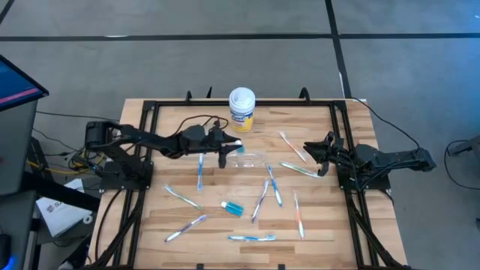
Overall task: Pick & Place toothbrushing station
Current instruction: Put the top blue mouthwash into the transparent organizer
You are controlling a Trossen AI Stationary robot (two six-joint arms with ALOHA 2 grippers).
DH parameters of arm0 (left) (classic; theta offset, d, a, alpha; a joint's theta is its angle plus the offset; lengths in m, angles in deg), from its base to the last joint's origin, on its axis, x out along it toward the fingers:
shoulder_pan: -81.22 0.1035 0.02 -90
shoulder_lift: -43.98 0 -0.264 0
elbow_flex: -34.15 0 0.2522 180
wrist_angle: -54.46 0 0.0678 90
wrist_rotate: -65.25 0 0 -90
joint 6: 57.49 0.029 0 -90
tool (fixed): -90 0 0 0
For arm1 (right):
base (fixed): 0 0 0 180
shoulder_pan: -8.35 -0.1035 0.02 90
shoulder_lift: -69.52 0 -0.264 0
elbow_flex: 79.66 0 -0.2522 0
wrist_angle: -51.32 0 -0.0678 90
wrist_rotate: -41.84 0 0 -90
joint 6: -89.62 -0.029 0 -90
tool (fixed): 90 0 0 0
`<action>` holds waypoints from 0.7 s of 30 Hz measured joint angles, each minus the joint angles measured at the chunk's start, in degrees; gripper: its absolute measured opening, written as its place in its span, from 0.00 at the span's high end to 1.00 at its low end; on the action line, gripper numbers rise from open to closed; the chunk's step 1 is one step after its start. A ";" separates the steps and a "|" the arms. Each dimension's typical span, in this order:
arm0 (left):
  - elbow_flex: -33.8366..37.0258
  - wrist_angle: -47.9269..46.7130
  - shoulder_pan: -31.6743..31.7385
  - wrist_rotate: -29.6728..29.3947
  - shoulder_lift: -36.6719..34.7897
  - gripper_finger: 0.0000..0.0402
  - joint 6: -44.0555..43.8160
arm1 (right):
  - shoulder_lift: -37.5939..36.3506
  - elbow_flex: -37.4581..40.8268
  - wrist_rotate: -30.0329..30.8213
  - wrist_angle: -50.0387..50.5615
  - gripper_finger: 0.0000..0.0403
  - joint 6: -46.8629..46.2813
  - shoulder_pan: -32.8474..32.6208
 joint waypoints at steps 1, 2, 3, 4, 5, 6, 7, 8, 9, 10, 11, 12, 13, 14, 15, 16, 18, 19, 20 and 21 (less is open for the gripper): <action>-0.30 -0.29 0.00 0.00 0.63 0.78 0.34 | 0.00 -0.01 -0.01 0.00 0.81 0.00 0.00; -0.73 -0.47 0.00 0.00 1.27 0.78 0.54 | 0.00 -0.02 0.00 0.01 0.81 0.00 0.00; -1.11 -0.42 0.00 0.01 1.82 0.78 0.59 | 0.00 0.00 0.01 0.02 0.81 0.00 0.00; -1.20 -0.32 0.00 0.00 2.04 0.78 0.60 | 0.02 -0.02 -0.01 0.02 0.81 0.00 0.00; -1.20 -0.37 0.00 0.00 2.05 0.78 0.60 | 0.00 0.00 -0.01 0.02 0.81 0.00 0.00; -1.20 -0.31 0.00 0.00 2.05 0.78 0.59 | 0.01 -0.01 -0.01 0.02 0.81 0.00 0.00; -1.20 -0.29 0.00 0.00 2.05 0.78 0.58 | 0.02 -0.01 0.00 0.02 0.81 0.00 0.00; -1.20 -0.29 0.00 0.00 2.05 0.78 0.59 | 0.00 0.00 0.00 0.02 0.81 0.00 0.00; -1.20 -0.31 0.00 0.00 2.05 0.78 0.60 | 0.00 0.00 -0.01 0.03 0.81 0.00 0.00; -1.20 -0.28 0.00 0.00 2.05 0.78 0.59 | 0.00 -0.01 -0.01 0.04 0.81 0.00 0.00; -1.20 -0.29 0.00 0.00 2.05 0.78 0.60 | 0.00 0.00 0.00 0.02 0.81 0.00 0.00; -1.20 -0.29 0.00 0.00 2.05 0.78 0.59 | 0.00 -0.01 -0.01 0.04 0.81 0.00 0.00; -1.20 -0.31 0.00 0.00 2.05 0.78 0.60 | 0.00 0.00 0.00 0.04 0.81 0.00 0.00; -1.20 -0.32 0.00 0.00 2.05 0.78 0.60 | 0.00 0.00 -0.01 0.04 0.81 0.00 0.00; -1.20 -0.40 0.00 0.00 2.05 0.78 0.60 | 0.00 -0.01 -0.01 0.04 0.81 0.00 0.00; -1.20 -0.49 0.00 0.00 2.05 0.77 0.60 | 0.02 -0.02 -0.01 0.04 0.81 0.00 0.00; -1.20 -0.51 0.00 0.00 2.05 0.77 0.60 | 0.00 0.00 0.00 0.04 0.81 0.00 0.00; -1.20 -0.53 0.00 0.00 2.05 0.78 0.60 | 0.00 0.00 -0.01 0.04 0.81 0.00 0.00; -1.20 -0.62 0.09 0.00 2.05 0.77 0.71 | 0.00 0.00 -0.01 0.04 0.81 0.00 0.00; -1.20 -0.88 0.24 0.02 2.05 0.77 0.90 | 0.00 0.00 0.01 0.04 0.81 0.00 0.00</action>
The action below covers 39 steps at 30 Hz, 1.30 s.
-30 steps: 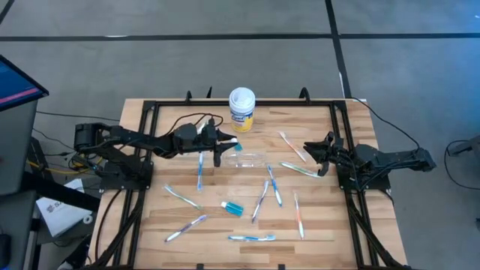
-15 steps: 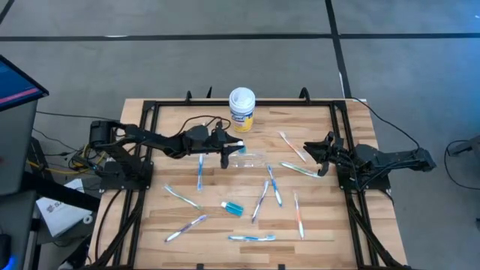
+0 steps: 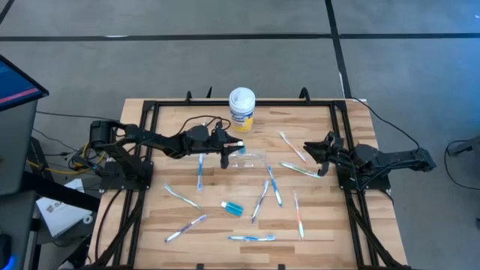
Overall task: Pick & Place toothbrushing station
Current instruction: Put the top blue mouthwash into the transparent organizer
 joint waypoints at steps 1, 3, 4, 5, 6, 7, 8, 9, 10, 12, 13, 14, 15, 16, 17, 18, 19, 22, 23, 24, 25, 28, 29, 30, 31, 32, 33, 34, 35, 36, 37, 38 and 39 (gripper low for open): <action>0.00 -0.26 0.10 0.00 0.00 0.77 0.23 | 0.00 -0.01 -0.02 0.00 0.81 0.00 0.00; 0.00 -0.63 0.15 -0.02 0.00 0.77 0.33 | 0.01 -0.01 -0.02 0.00 0.81 0.00 0.00; 0.00 -0.63 0.15 -0.02 0.00 0.77 0.34 | 0.01 -0.01 -0.02 0.00 0.81 0.00 0.00; 0.00 -0.62 0.15 -0.01 0.00 0.77 0.45 | 0.00 -0.02 -0.02 0.02 0.81 0.00 0.00; 0.00 -0.62 0.15 -0.02 0.00 0.77 0.84 | 0.00 -0.02 -0.02 0.01 0.81 0.00 0.00; 0.00 -0.64 0.15 -0.02 0.00 0.77 1.05 | 0.00 0.00 -0.02 0.01 0.81 0.00 0.00; 0.00 -0.62 0.15 -0.02 0.02 0.77 1.12 | 0.00 -0.02 -0.02 0.02 0.81 0.00 0.00; 0.00 -0.32 0.15 -0.02 0.41 0.77 1.12 | 0.02 0.00 -0.02 0.02 0.81 0.00 0.00; 0.00 -0.54 0.15 -0.01 0.62 0.77 1.16 | 0.00 -0.02 -0.02 0.02 0.81 0.00 0.00; 0.03 -0.28 0.15 -0.01 1.46 0.77 1.16 | 0.01 -0.01 -0.02 0.02 0.81 0.00 0.00; -0.07 0.19 0.15 -0.01 2.12 0.77 1.18 | 0.01 0.00 -0.02 0.02 0.81 0.00 0.00; 0.05 -0.41 0.15 -0.01 2.39 0.77 1.16 | 0.02 0.00 -0.02 0.01 0.81 0.00 0.00; 0.10 -0.42 0.15 -0.02 2.75 0.77 1.17 | 0.02 0.00 0.00 0.01 0.81 0.00 -0.01; 0.07 0.03 0.15 -0.01 3.15 0.77 1.16 | 0.02 0.00 -0.02 0.02 0.81 0.00 -0.02; 0.07 0.13 0.15 -0.02 3.47 0.77 1.16 | 0.02 -0.02 -0.02 0.02 0.81 0.00 0.00; 0.04 0.15 0.15 -0.02 3.83 0.77 1.16 | 0.02 0.00 -0.02 0.02 0.81 0.00 -0.02; 0.04 0.04 0.15 0.00 4.18 0.77 1.16 | 0.02 -0.02 -0.02 0.02 0.81 0.01 -0.02; 0.04 0.36 0.15 -0.02 4.50 0.77 1.16 | 0.02 0.00 -0.02 0.02 0.81 0.02 -0.02; 0.04 0.53 0.15 -0.02 4.50 0.77 1.16 | 0.02 0.00 -0.02 0.02 0.81 0.02 -0.02; 0.04 0.56 0.15 0.00 4.50 0.77 1.16 | 0.02 -0.01 -0.02 0.02 0.81 0.02 -0.02; 0.04 0.56 0.15 -0.02 4.50 0.77 1.16 | 0.01 0.00 -0.02 0.02 0.81 0.02 -0.02; 0.04 0.78 0.15 -0.02 4.50 0.76 1.16 | 0.02 -0.01 -0.02 0.02 0.81 0.02 -0.02; 0.04 0.74 0.15 -0.01 4.50 0.76 1.16 | 0.02 0.00 -0.02 0.02 0.81 0.02 -0.02; 0.04 0.73 0.15 0.00 4.55 0.76 1.16 | 0.02 0.00 -0.02 0.02 0.81 0.02 -0.02; 0.03 0.88 0.15 -0.01 4.75 0.76 1.16 | 0.02 -0.02 -0.02 0.02 0.81 0.02 -0.02; 0.02 0.71 0.15 -0.01 4.84 0.76 1.16 | 0.02 -0.01 -0.02 0.02 0.81 0.02 -0.02; 0.02 0.49 0.15 -0.02 4.86 0.76 1.15 | 0.02 -0.01 -0.02 0.02 0.81 0.02 -0.02; 0.02 0.66 0.15 -0.02 4.93 0.76 1.12 | 0.02 0.00 -0.02 0.02 0.81 0.02 -0.02; 0.02 1.01 0.15 -0.02 5.16 0.76 1.14 | 0.02 -0.02 -0.02 0.02 0.81 0.02 -0.02; 0.00 0.93 0.15 -0.02 5.36 0.76 1.14 | 0.02 0.00 -0.02 0.02 0.81 0.02 -0.02; 0.02 0.45 0.15 -0.02 5.40 0.76 1.14 | 0.02 0.00 -0.02 0.02 0.81 0.02 -0.02; 0.04 0.50 0.15 -0.02 5.44 0.76 1.14 | 0.02 -0.01 -0.02 0.02 0.81 0.02 -0.02; 0.04 0.77 0.15 -0.02 5.46 0.76 1.14 | 0.02 -0.02 -0.02 0.02 0.81 0.02 -0.02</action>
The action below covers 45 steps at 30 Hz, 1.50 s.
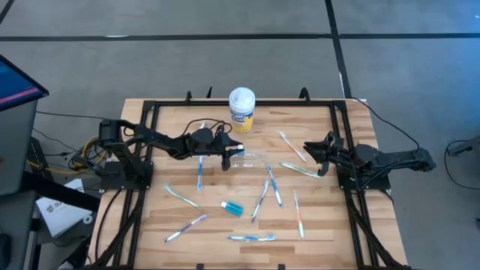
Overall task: Pick & Place toothbrushing station
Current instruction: Put the top blue mouthwash into the transparent organizer, then put the top left blue toothbrush into the transparent organizer
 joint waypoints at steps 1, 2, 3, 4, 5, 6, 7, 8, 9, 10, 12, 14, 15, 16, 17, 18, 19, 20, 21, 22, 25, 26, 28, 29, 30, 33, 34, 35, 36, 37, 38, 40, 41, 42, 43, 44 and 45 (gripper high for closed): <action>-0.04 0.24 0.00 0.01 0.12 0.76 0.00 | 0.00 0.02 0.00 0.00 0.81 0.00 0.00; -0.04 0.08 0.00 0.01 0.22 0.76 -0.01 | 0.00 0.02 0.00 0.00 0.81 0.00 0.00; -0.02 -0.21 0.00 0.00 0.26 0.75 0.00 | -0.01 0.02 0.00 0.00 0.81 0.00 0.00; -0.02 -0.14 0.00 0.00 0.27 0.75 0.00 | 0.00 0.01 0.00 0.00 0.81 -0.01 0.00; -0.02 0.05 0.00 0.01 0.27 0.74 0.00 | 0.00 -0.01 0.00 0.00 0.81 -0.02 0.00; -0.02 0.07 0.00 0.01 0.27 0.73 0.00 | -0.01 0.01 0.00 0.00 0.81 0.00 0.01; -0.02 -0.02 0.00 0.00 0.27 0.73 0.00 | 0.00 0.02 0.00 0.00 0.81 -0.02 0.00; -0.02 -0.03 0.00 0.00 0.27 0.72 0.00 | 0.00 0.02 0.00 0.00 0.81 0.00 0.00; -0.02 0.03 0.00 0.02 0.27 0.71 0.00 | 0.00 0.01 0.00 0.00 0.81 -0.02 0.00; -0.02 0.05 0.00 0.00 0.27 0.71 0.00 | 0.00 0.02 0.00 0.00 0.81 0.00 0.00; -0.02 0.02 0.00 0.00 0.27 0.70 0.00 | -0.01 0.00 0.00 0.00 0.81 0.00 0.00; -0.02 0.07 0.00 0.00 0.27 0.70 0.01 | 0.00 0.01 0.00 0.00 0.81 0.00 0.00; -0.02 0.04 0.00 0.00 0.27 0.70 0.00 | 0.00 0.02 0.00 0.00 0.81 0.00 0.00; -0.02 0.05 0.00 0.00 0.27 0.71 0.01 | 0.00 0.02 0.00 0.00 0.81 0.00 0.00; -0.02 0.05 0.00 0.00 0.27 0.71 0.00 | -0.02 -0.01 0.00 0.00 0.81 0.00 0.00; -0.02 0.05 0.00 0.00 0.27 0.71 0.02 | 0.00 0.02 0.00 0.02 0.81 0.00 0.00; -0.02 0.05 0.00 0.00 0.27 0.71 0.01 | -0.01 0.02 0.00 0.02 0.81 -0.02 0.00; -0.02 0.05 -0.02 0.00 0.27 0.71 0.00 | 0.00 0.02 0.00 0.02 0.81 -0.01 0.00; -0.02 0.05 0.00 0.00 0.27 0.71 0.00 | 0.00 0.01 0.00 0.01 0.81 0.00 0.00; -0.02 0.05 0.00 0.00 0.27 0.71 0.00 | 0.00 0.01 0.00 0.00 0.81 0.00 0.00; -0.02 0.07 0.00 0.00 0.27 0.71 0.01 | 0.00 0.02 0.00 0.02 0.81 0.00 0.00; -0.02 0.07 0.00 0.00 0.27 0.71 0.00 | 0.00 0.01 0.00 0.02 0.81 0.00 0.00; -0.02 0.09 0.00 0.00 0.27 0.71 0.00 | 0.00 0.02 0.00 0.02 0.81 -0.01 0.00; -0.02 0.10 0.00 0.00 0.27 0.71 0.00 | 0.00 0.02 0.00 0.01 0.81 0.00 0.00; -0.02 0.12 0.00 -0.02 0.27 0.71 0.00 | 0.00 0.00 0.00 0.00 0.81 -0.01 0.00; -0.02 0.29 0.00 -0.01 0.27 0.72 0.01 | 0.00 0.01 0.00 0.01 0.81 0.00 0.00; -0.02 0.31 0.00 0.00 0.27 0.72 0.01 | 0.00 0.01 0.00 0.00 0.81 0.00 0.00; -0.02 0.31 0.00 -0.02 0.27 0.72 0.02 | 0.00 0.00 0.00 0.00 0.81 0.00 0.00; -0.02 0.31 0.00 0.00 0.27 0.72 0.00 | 0.00 0.00 0.00 0.02 0.81 0.00 0.00; -0.02 0.34 0.00 0.00 0.27 0.72 0.02 | -0.02 0.02 0.00 0.02 0.81 0.00 0.00; -0.02 0.36 0.00 0.00 0.27 0.72 0.02 | -0.02 0.00 0.00 0.02 0.81 0.00 0.00; -0.02 0.34 -0.01 0.00 0.27 0.72 0.01 | -0.01 0.01 0.00 0.02 0.81 0.00 0.00; -0.02 0.33 0.00 0.00 0.27 0.72 0.01 | -0.01 -0.01 0.00 0.00 0.81 0.00 0.00; -0.02 0.31 0.00 0.00 0.27 0.72 0.02 | 0.00 0.02 0.00 0.02 0.81 0.00 0.00; -0.02 0.31 0.00 0.00 0.27 0.72 0.00 | 0.00 0.01 0.00 0.01 0.81 0.00 0.00; -0.02 0.31 0.00 0.00 0.25 0.72 0.00 | 0.00 0.00 0.00 0.01 0.81 0.00 0.00; -0.02 0.31 0.00 0.00 0.25 0.72 -0.02 | 0.00 0.02 0.00 0.00 0.81 0.00 0.00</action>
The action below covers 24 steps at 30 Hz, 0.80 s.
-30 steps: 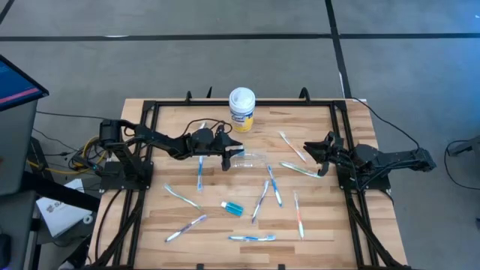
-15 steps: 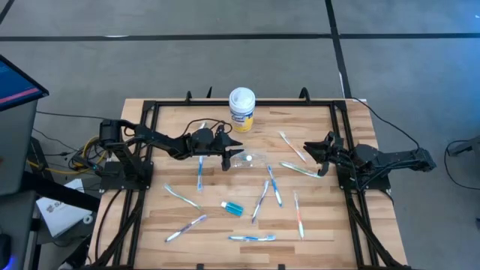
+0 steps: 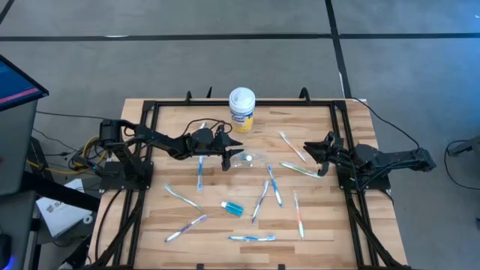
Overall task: Pick & Place toothbrushing station
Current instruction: Put the top left blue toothbrush into the transparent organizer
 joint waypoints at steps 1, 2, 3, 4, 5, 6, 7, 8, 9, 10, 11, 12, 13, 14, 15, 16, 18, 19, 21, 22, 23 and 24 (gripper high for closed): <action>0.00 0.00 -0.02 0.00 -0.02 0.72 -0.06 | 0.00 0.00 0.00 0.02 0.81 -0.02 0.00; 0.00 -0.06 -0.02 0.04 -0.02 0.72 -0.08 | 0.00 -0.02 0.00 0.02 0.81 0.00 0.00; 0.00 -0.20 -0.08 0.33 -0.02 0.72 -0.11 | 0.00 -0.02 0.00 0.00 0.81 0.00 0.02; 0.00 -0.30 -0.08 1.11 -0.02 0.72 -0.14 | 0.00 -0.01 0.00 0.02 0.81 0.00 0.00; 0.00 -0.31 -0.08 2.19 -0.03 0.72 -0.17 | 0.00 -0.01 0.00 0.00 0.81 0.00 0.00; 0.00 -0.46 -0.08 3.48 -0.25 0.72 -0.16 | 0.00 0.00 0.00 0.02 0.81 0.00 0.00; 0.05 -0.75 -0.11 4.70 -0.75 0.72 -0.17 | 0.00 0.00 0.00 0.02 0.81 0.00 0.00; 0.03 -0.27 -0.14 5.40 -1.01 0.72 -0.15 | 0.00 0.00 0.00 0.01 0.81 0.00 0.00; -0.02 -0.21 -0.30 5.57 -1.26 0.72 -0.17 | 0.00 -0.02 0.00 0.00 0.81 0.00 0.02; 0.18 -0.59 -0.36 5.57 -1.81 0.72 -0.17 | 0.00 -0.02 0.00 0.02 0.81 0.00 0.00; 0.32 -0.70 -0.39 5.57 -2.16 0.72 -0.17 | 0.00 -0.02 0.00 0.02 0.81 0.00 0.00; 0.31 -0.59 -0.39 5.60 -2.39 0.72 -0.17 | 0.00 0.00 0.00 0.02 0.81 -0.01 0.00; 0.31 -1.19 -0.39 5.60 -2.91 0.72 -0.25 | 0.00 0.00 0.00 0.02 0.81 -0.01 0.00; 0.31 -1.79 -0.39 5.60 -3.49 0.72 -0.46 | 0.00 -0.01 0.00 0.02 0.81 -0.02 0.00; 0.28 -3.00 -0.41 5.62 -4.18 0.72 -1.03 | -0.01 0.00 0.00 0.02 0.81 -0.02 -0.02; 0.28 -4.48 -0.58 5.60 -4.89 0.72 -1.62 | 0.00 -0.02 -0.01 0.02 0.81 -0.02 -0.02; 0.30 -9.12 -0.94 5.60 -6.55 0.72 -2.73 | 0.00 0.00 -0.15 0.02 0.81 -0.04 -0.02; 0.31 -11.41 -1.30 5.56 -7.64 0.72 -2.77 | 0.00 -0.01 -0.16 0.02 0.81 -0.04 -0.02; 0.31 -15.50 -1.93 5.62 -10.04 0.72 -2.39 | 0.00 0.00 -0.17 0.02 0.81 -0.04 -0.02; 0.31 -17.43 -2.16 5.61 -11.18 0.72 -1.81 | -0.02 -0.01 -0.17 0.02 0.81 -0.04 -0.02; 0.31 -19.44 -2.35 5.60 -12.28 0.72 -1.59 | 0.00 0.00 -0.17 0.04 0.81 -0.04 -0.02; 0.31 -21.22 -2.38 5.45 -13.33 0.72 -1.49 | -0.01 -0.01 -0.17 0.04 0.81 -0.04 -0.02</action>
